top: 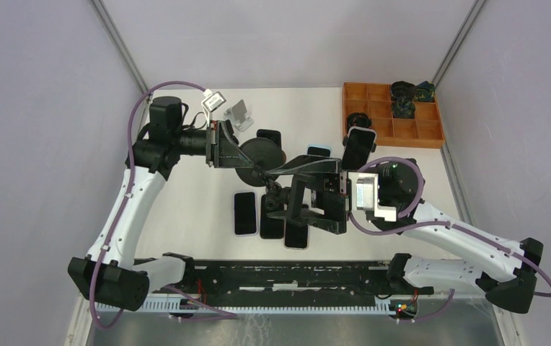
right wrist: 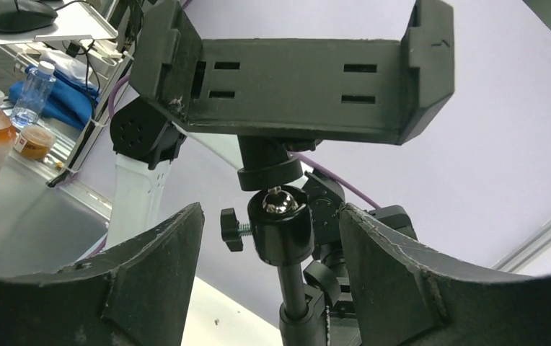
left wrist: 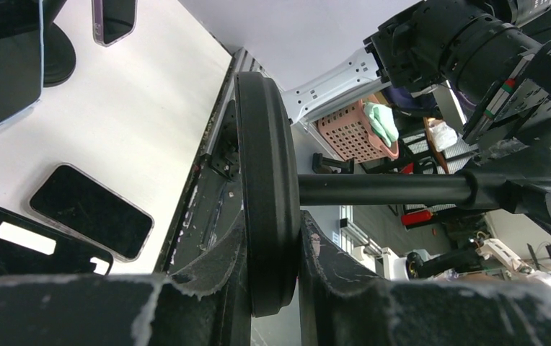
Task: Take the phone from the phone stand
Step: Place the phone stand at the center of the board.
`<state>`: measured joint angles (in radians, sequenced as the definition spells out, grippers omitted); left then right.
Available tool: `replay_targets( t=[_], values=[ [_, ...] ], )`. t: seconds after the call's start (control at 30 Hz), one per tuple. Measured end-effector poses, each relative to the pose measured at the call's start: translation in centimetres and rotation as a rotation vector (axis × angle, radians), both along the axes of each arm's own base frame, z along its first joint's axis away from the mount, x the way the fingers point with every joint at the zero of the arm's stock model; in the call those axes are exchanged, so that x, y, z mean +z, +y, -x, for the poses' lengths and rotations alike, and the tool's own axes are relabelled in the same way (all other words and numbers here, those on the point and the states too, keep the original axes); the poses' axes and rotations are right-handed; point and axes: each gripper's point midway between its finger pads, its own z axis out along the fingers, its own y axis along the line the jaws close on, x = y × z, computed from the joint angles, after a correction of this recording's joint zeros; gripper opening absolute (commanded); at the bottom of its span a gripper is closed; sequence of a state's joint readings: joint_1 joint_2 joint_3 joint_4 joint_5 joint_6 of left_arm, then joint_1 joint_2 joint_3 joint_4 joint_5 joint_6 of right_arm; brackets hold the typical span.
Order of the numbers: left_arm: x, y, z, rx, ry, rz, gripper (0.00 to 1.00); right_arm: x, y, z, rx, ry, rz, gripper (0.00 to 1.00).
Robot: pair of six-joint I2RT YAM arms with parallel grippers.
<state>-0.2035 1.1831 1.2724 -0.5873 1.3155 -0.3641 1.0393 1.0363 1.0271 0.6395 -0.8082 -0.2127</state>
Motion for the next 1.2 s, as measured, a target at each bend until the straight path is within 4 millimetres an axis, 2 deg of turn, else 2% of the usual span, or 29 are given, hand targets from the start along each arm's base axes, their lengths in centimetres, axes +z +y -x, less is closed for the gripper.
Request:
replay_targets(
  t=[0.13, 0.3, 0.47, 0.6, 0.77, 0.83, 0.93, 1.0, 1.03, 1.1, 1.13, 1.2],
  values=[
    [0.2, 0.0, 0.2, -0.004, 0.017, 0.004, 0.02, 0.3, 0.4, -0.2, -0.001, 0.001, 0.001, 0.75],
    [0.8, 0.0, 0.6, -0.023, 0.029, 0.018, 0.02, -0.6, 1.1, -0.7, -0.009, 0.004, 0.030, 0.75],
    [1.6, 0.0, 0.9, -0.034, 0.021, 0.028, 0.02, -1.3, 1.9, -1.3, -0.015, 0.009, 0.058, 0.66],
    [1.8, 0.0, 1.1, -0.039, 0.021, 0.034, 0.02, -0.9, 2.5, -1.6, -0.011, 0.017, 0.058, 0.52],
    [1.8, 0.0, 1.1, -0.038, 0.025, 0.033, 0.02, 0.2, 2.8, -1.6, 0.003, 0.028, 0.040, 0.42],
    [1.8, 0.0, 1.1, -0.037, 0.030, 0.031, 0.02, 0.6, 2.8, -1.6, 0.009, 0.031, 0.032, 0.29],
    [1.6, 0.1, 1.3, -0.035, 0.053, 0.026, 0.02, 0.9, 2.7, -1.5, 0.011, 0.032, 0.020, 0.01],
    [1.4, 0.1, 1.7, -0.042, 0.088, 0.022, 0.02, 1.4, 2.6, -1.8, -0.011, 0.000, -0.008, 0.00],
    [1.3, 0.0, 1.8, -0.046, 0.098, 0.020, 0.05, 1.6, 2.6, -1.9, -0.018, -0.001, -0.012, 0.00],
    [1.3, 0.0, 1.9, -0.043, 0.104, 0.017, 0.24, 1.5, 2.7, -2.0, -0.027, -0.001, -0.012, 0.00],
    [1.3, 0.0, 1.8, -0.040, 0.103, 0.016, 0.38, 1.5, 2.7, -2.2, -0.036, -0.002, -0.013, 0.00],
    [1.4, 0.0, 1.4, -0.026, 0.093, 0.010, 0.74, 1.7, 2.8, -2.7, -0.069, 0.003, -0.022, 0.00]
  ],
)
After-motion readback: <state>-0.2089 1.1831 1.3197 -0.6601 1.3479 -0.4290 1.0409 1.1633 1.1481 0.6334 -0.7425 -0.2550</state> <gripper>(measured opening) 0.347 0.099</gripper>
